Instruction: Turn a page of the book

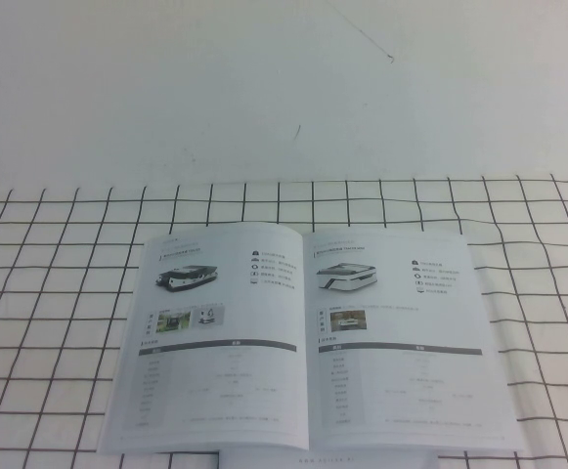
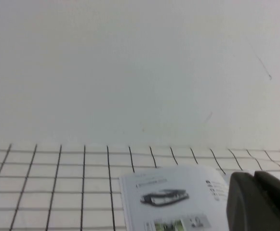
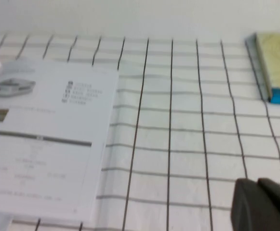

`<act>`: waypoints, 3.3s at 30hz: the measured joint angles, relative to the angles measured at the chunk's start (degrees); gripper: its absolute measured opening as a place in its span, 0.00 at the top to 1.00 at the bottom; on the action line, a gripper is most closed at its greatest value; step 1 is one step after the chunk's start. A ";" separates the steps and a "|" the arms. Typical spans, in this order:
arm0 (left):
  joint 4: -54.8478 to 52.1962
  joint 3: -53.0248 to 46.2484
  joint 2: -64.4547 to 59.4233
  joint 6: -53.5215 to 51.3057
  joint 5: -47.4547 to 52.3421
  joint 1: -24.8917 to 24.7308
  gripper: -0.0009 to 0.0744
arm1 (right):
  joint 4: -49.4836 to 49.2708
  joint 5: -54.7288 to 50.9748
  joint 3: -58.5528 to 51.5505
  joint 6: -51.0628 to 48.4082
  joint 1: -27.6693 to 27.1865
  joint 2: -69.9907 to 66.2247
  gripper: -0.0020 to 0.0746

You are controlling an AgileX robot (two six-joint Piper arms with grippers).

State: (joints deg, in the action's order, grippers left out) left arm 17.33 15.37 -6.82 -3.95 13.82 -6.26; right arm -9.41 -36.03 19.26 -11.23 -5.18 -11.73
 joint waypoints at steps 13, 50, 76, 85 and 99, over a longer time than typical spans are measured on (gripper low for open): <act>1.32 17.11 -26.47 0.59 25.75 0.00 0.99 | -0.24 -12.81 7.36 -8.06 0.00 -19.63 0.98; 15.93 37.24 -92.43 -15.57 10.37 -12.45 0.99 | -19.64 -11.58 12.12 -20.69 0.00 -38.58 0.62; 18.99 46.26 -93.29 -12.88 16.12 -15.67 0.99 | -43.31 -0.21 34.20 -43.79 7.57 -88.36 0.39; 19.86 46.40 -101.57 -12.88 12.70 -17.23 0.99 | -42.95 0.42 36.30 -44.76 7.80 -95.57 0.38; 21.30 47.54 -104.17 -12.63 13.90 -17.23 0.99 | -42.95 -0.57 36.77 -45.60 7.84 -98.11 0.38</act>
State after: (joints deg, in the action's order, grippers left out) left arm 38.64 62.91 -110.99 -16.58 27.73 -23.48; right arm -52.36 -36.60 56.03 -56.83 2.65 -109.84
